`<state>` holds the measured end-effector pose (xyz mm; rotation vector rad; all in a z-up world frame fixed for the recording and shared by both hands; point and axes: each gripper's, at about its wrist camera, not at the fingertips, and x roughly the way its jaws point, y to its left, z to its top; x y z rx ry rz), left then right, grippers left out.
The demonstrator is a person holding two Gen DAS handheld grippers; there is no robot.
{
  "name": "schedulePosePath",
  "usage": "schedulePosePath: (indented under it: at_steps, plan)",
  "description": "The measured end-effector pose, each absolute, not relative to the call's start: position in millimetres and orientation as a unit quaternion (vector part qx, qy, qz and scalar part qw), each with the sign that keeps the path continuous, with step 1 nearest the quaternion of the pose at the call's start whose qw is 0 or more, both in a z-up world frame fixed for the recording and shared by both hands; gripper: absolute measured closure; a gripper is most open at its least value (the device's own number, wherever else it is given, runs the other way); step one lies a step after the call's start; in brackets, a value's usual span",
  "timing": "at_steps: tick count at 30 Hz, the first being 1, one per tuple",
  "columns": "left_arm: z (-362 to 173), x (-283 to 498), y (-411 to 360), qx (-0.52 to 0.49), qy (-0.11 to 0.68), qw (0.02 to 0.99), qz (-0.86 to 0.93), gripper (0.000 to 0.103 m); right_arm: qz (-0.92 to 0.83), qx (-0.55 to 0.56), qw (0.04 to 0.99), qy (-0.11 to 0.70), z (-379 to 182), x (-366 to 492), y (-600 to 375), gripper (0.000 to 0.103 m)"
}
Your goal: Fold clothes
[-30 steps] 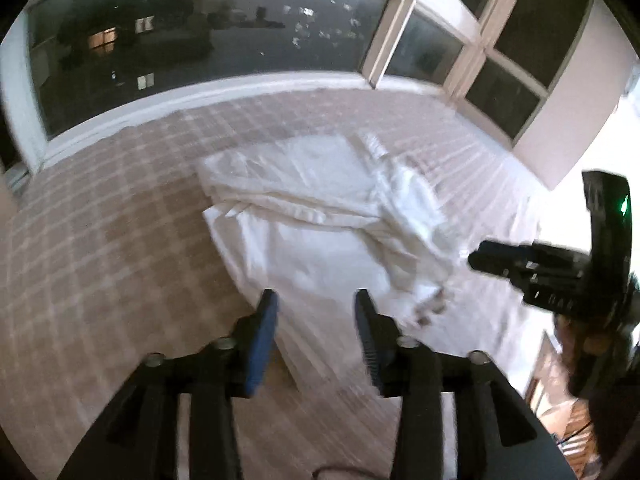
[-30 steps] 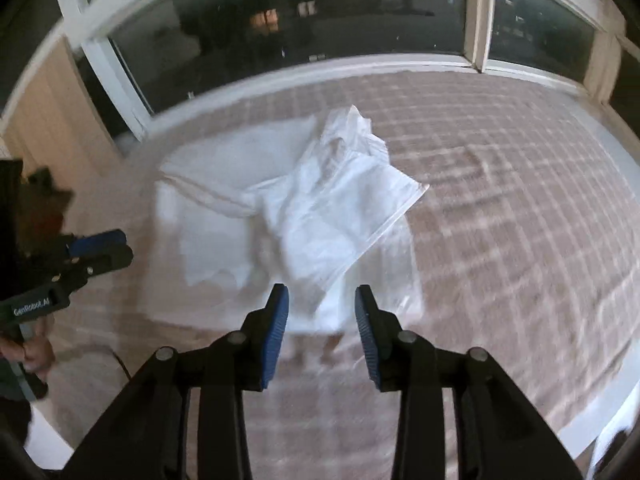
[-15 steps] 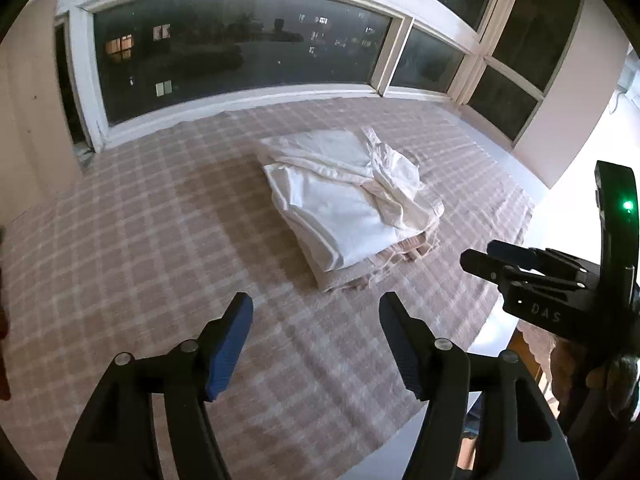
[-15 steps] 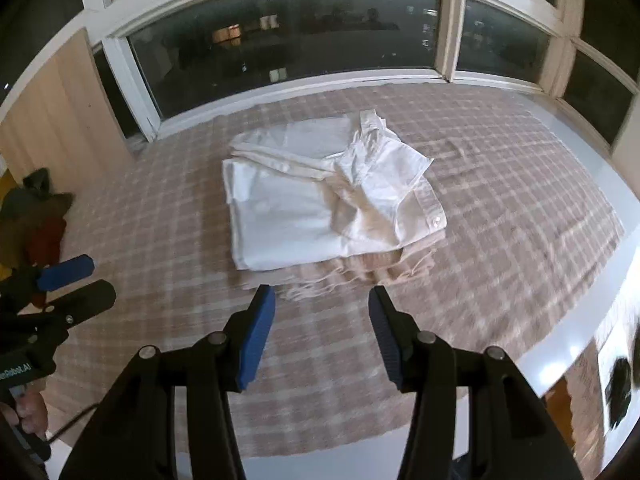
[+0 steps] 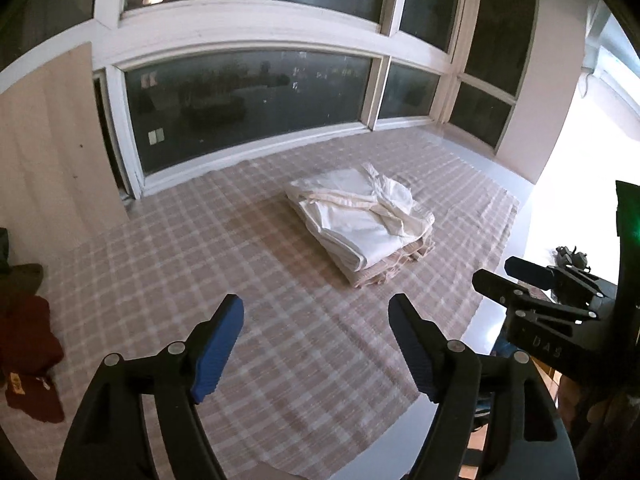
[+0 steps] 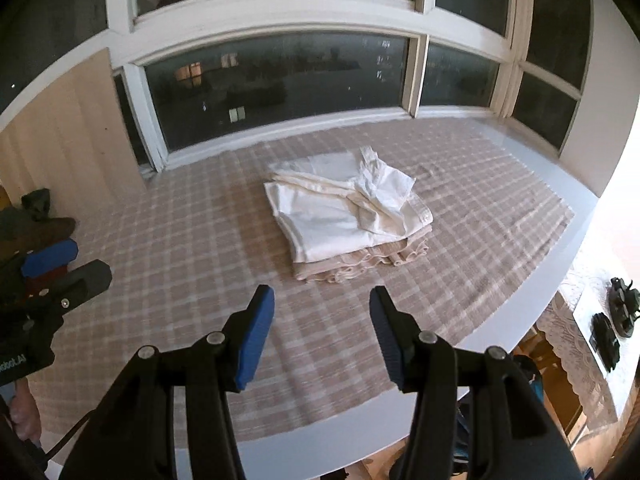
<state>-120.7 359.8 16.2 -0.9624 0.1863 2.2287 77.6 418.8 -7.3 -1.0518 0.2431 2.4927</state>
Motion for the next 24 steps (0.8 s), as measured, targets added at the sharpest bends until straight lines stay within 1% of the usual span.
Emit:
schedulePosePath:
  at_steps: [6, 10, 24]
  plan:
    - [34.4, -107.5, 331.4, -0.343, 0.072, 0.355, 0.867, 0.029, 0.909, -0.356, 0.200, 0.079, 9.1, 85.9, 383.2, 0.050]
    - [37.2, -105.2, 320.6, -0.342, 0.068, 0.356, 0.867, 0.028, 0.915, -0.346, 0.195, 0.070, 16.1, 86.1, 367.5, 0.050]
    - [37.3, -111.0, 313.0, -0.342, 0.059, 0.348, 0.871, 0.028, 0.914, -0.356, 0.183, 0.060, 14.2, 74.6, 356.9, 0.049]
